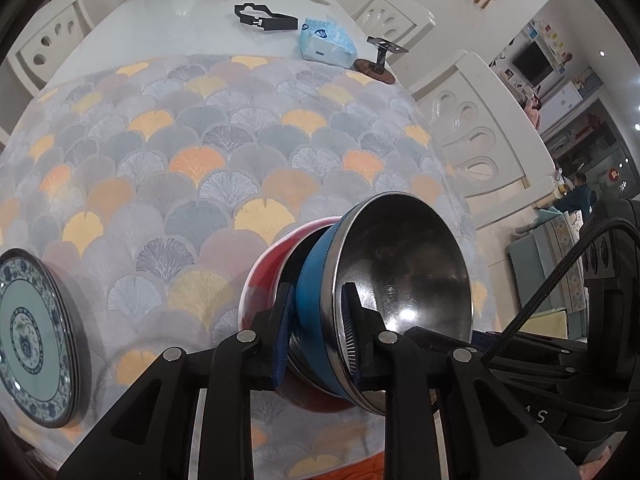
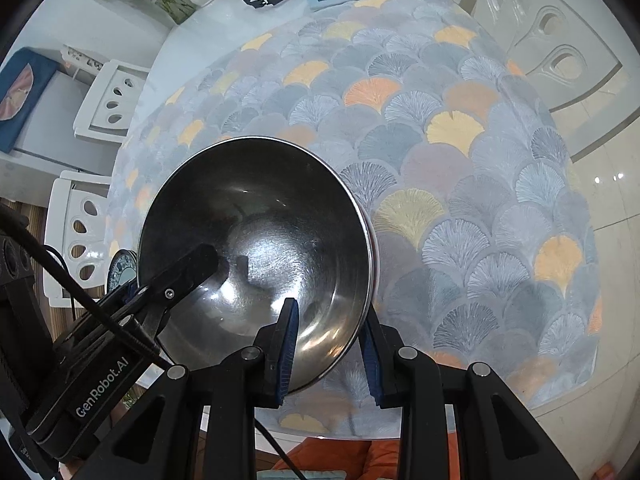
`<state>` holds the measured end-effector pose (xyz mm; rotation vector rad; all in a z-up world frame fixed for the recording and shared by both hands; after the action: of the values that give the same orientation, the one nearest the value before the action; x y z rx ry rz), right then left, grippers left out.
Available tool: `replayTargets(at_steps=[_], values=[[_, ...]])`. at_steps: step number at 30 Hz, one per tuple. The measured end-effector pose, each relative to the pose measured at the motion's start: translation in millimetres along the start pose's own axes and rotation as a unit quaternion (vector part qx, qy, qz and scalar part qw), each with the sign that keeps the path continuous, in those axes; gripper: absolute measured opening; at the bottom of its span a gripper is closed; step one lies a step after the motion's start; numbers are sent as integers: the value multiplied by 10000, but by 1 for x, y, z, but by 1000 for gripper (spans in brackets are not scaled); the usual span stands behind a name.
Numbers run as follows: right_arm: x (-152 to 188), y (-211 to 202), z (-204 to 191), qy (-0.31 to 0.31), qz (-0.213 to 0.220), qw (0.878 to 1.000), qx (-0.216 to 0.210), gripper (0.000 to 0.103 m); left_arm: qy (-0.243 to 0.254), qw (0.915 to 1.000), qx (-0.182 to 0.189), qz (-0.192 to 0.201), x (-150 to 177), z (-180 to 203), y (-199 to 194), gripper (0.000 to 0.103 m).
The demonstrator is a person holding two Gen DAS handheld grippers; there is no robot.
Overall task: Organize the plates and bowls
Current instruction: 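Carry the blue bowl with both tools and lower it into the red bowl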
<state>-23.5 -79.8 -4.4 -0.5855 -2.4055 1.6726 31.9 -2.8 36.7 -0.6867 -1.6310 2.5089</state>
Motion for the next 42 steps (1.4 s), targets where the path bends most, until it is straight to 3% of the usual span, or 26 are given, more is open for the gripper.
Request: replayTargets(at_steps=[15,21,32,42], values=[[2,-4,-5,-119,47,9999,102,30,157,9998,-143,1,2,-6,1,28],[6,-10,-12,-208,165,9996,120,30,146,9997,3,204,4,-12,-14,28],[26,-3,-17,-226,149,9995,169,30,37,9998,145,111,31,-15,-15,28],[27,-41,-28,-232,661,9974,-142,30,53,9988,282,393,33,-9,-41,28]])
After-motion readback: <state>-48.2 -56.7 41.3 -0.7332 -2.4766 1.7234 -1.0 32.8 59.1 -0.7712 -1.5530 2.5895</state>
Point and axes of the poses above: each gripper's, at about its wrist camera, not at the fingertips, and y roughly the way its jaws point, z to its right, x to its underside, the point moved 8 cm from there along y, roughly the way its jaws point, and after that the axes turned 1 degree about -z, right-handed, at the moved point
